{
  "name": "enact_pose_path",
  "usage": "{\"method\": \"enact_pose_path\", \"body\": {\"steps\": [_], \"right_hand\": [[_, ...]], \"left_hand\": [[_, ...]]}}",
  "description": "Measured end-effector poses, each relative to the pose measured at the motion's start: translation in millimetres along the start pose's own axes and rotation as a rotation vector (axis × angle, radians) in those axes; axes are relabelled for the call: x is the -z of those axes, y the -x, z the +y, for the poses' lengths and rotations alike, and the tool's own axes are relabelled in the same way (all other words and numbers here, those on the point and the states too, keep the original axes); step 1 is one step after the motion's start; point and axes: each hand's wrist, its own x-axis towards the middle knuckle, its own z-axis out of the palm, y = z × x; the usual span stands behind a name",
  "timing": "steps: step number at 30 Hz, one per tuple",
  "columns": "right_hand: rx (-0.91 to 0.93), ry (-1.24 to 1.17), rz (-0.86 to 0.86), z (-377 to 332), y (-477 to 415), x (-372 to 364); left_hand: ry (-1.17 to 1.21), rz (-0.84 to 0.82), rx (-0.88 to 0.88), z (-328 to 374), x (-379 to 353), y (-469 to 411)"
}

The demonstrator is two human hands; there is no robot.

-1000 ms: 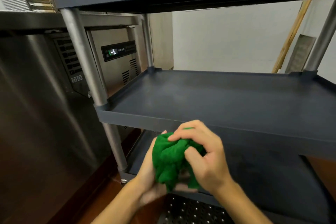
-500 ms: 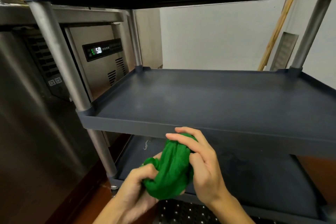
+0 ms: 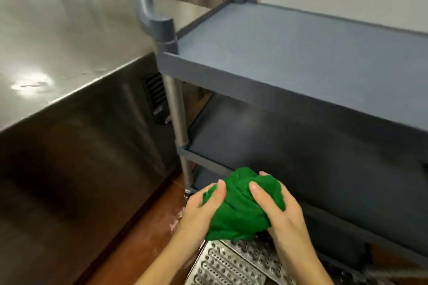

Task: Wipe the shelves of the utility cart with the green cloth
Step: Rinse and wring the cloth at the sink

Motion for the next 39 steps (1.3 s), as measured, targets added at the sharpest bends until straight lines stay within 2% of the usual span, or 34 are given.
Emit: {"method": "enact_pose_path", "body": {"steps": [3, 8, 12, 15, 20, 24, 29, 34, 36, 39], "right_hand": [[0.044, 0.049, -0.041, -77, 33, -30], [0.090, 0.126, -0.100, -196, 71, -75], [0.117, 0.212, -0.228, -269, 105, -114], [0.181, 0.259, -0.353, -306, 130, -147], [0.246, 0.266, -0.594, -338, 179, -218], [0.250, 0.257, -0.802, -337, 224, -277], [0.336, 0.340, -1.077, -327, 307, -360], [0.558, 0.572, -1.341, -313, 395, -451], [0.644, 0.523, -1.422, -302, 433, -481], [0.929, 0.430, -1.501, -274, 495, -515]], "left_hand": [[-0.029, 0.048, 0.029, 79, -4, 44], [-0.068, -0.073, -0.001, 184, 6, 125], [-0.032, -0.163, -0.006, 255, 29, 194], [-0.109, -0.122, -0.074, 294, 33, 239], [-0.237, 0.187, -0.225, 324, 39, 296], [-0.350, 0.402, -0.304, 340, 85, 354], [-0.294, 0.679, -0.341, 333, 152, 453], [-0.269, 0.995, -0.326, 323, 241, 580], [-0.194, 1.145, -0.313, 317, 276, 631], [0.019, 1.316, -0.306, 305, 316, 696]]}}
